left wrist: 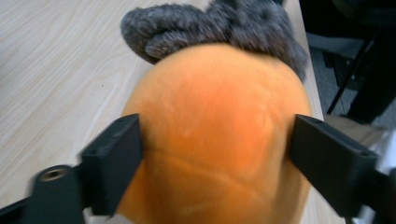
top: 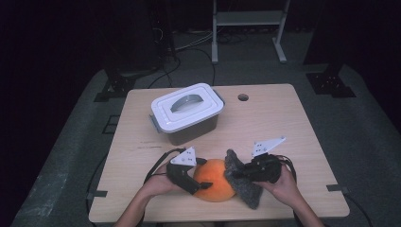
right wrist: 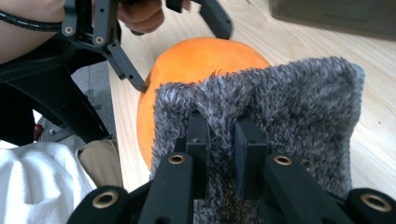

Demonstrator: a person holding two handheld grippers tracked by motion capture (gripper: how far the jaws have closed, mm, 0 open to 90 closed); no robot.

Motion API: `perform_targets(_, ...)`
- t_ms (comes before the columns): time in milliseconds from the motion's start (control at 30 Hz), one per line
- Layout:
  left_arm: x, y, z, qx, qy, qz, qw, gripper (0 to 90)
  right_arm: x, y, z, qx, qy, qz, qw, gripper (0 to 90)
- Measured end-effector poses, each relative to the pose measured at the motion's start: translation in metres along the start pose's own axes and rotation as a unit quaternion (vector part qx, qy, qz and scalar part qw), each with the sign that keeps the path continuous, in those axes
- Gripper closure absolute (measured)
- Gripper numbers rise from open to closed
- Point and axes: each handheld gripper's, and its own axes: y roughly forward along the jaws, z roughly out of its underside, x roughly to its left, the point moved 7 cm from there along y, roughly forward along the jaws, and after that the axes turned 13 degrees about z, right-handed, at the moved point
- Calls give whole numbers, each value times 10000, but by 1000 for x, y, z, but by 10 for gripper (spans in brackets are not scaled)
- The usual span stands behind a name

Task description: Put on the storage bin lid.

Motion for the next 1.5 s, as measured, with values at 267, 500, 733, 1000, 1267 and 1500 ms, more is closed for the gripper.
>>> perform_targets(267, 3, -5, 5, 13, 1, 11, 10000, 332, -19, 2, 14, 225, 343, -19, 9992, 781)
perform_targets(500, 3, -10, 9, 41, -53, 66, 10000, 332, -28, -1, 25, 435, 497, 86, 9978, 781)
perform_targets(733, 3, -9, 10, 68, -51, 101, 9999, 335, -10, -1, 8, 195, 200, -51, 9996, 779)
perform_targets(1000, 4, -7, 8, 30, -76, 26, 10000, 331, -18, -6, 16, 306, 325, 47, 9990, 778)
perform_targets(1267, -2, -4, 1, 57, 33, -20, 10000, 328, 5, -3, -6, -49, 122, -188, 9997, 772)
perform_targets(1500, 2, -2, 1, -33, -167, 18, 9999, 164, -2, -3, 8, 189, 62, -113, 9997, 775)
